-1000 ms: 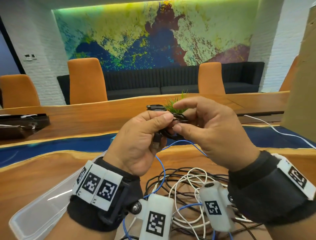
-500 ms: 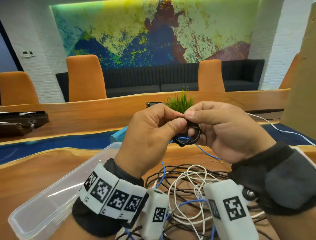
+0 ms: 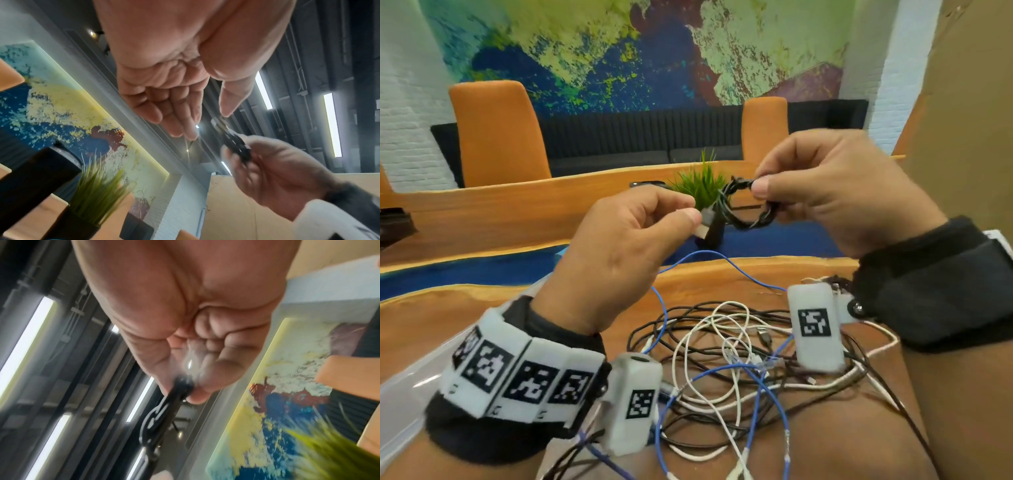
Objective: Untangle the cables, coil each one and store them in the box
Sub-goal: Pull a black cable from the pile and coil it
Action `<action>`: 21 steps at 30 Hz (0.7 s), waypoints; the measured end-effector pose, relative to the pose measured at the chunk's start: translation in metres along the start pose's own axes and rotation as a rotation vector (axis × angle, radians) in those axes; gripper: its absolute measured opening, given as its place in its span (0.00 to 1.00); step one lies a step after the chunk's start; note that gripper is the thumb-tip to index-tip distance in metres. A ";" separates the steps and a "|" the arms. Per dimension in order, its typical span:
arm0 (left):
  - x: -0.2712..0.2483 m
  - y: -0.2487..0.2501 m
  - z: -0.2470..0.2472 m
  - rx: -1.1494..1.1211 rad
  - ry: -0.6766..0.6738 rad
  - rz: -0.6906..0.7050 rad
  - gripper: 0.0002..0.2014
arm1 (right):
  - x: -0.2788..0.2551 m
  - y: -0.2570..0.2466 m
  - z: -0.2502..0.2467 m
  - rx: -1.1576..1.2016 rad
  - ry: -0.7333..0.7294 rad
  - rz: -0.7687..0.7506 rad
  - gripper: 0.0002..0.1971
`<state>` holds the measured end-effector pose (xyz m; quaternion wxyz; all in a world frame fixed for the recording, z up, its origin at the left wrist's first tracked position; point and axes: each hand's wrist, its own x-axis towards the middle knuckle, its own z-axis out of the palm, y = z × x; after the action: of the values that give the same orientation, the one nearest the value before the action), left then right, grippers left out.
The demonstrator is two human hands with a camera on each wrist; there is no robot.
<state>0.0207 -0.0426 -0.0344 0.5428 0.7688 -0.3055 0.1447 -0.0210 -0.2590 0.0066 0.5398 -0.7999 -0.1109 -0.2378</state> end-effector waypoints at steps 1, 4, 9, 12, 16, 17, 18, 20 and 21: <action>0.000 0.001 -0.004 0.016 0.003 -0.013 0.06 | 0.001 0.003 -0.014 0.012 0.070 0.036 0.03; 0.000 -0.002 -0.018 0.102 -0.008 -0.062 0.07 | 0.008 0.022 -0.060 -0.109 0.200 0.164 0.03; -0.012 -0.010 -0.023 0.301 -0.212 -0.226 0.10 | 0.007 0.086 -0.103 -0.484 -0.004 0.540 0.04; -0.022 -0.008 -0.021 0.479 -0.406 -0.246 0.15 | -0.008 0.122 -0.112 -0.583 -0.127 0.700 0.02; -0.024 -0.004 -0.028 0.624 -0.495 -0.259 0.24 | -0.018 0.148 -0.118 -0.565 -0.162 0.789 0.05; -0.024 -0.002 -0.029 0.643 -0.496 -0.268 0.18 | -0.018 0.152 -0.119 -0.563 -0.169 0.803 0.05; -0.023 0.001 -0.032 0.661 -0.496 -0.275 0.14 | -0.018 0.156 -0.119 -0.568 -0.175 0.811 0.04; -0.023 0.005 -0.037 0.695 -0.517 -0.289 0.08 | -0.017 0.162 -0.117 -0.597 -0.179 0.801 0.04; -0.023 0.007 -0.039 0.711 -0.530 -0.308 0.05 | -0.017 0.164 -0.115 -0.611 -0.180 0.792 0.04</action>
<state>0.0031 -0.0007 -0.0273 0.1640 0.9539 -0.2476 -0.0432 0.0059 -0.4277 -0.0998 0.3181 -0.9193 0.2293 0.0335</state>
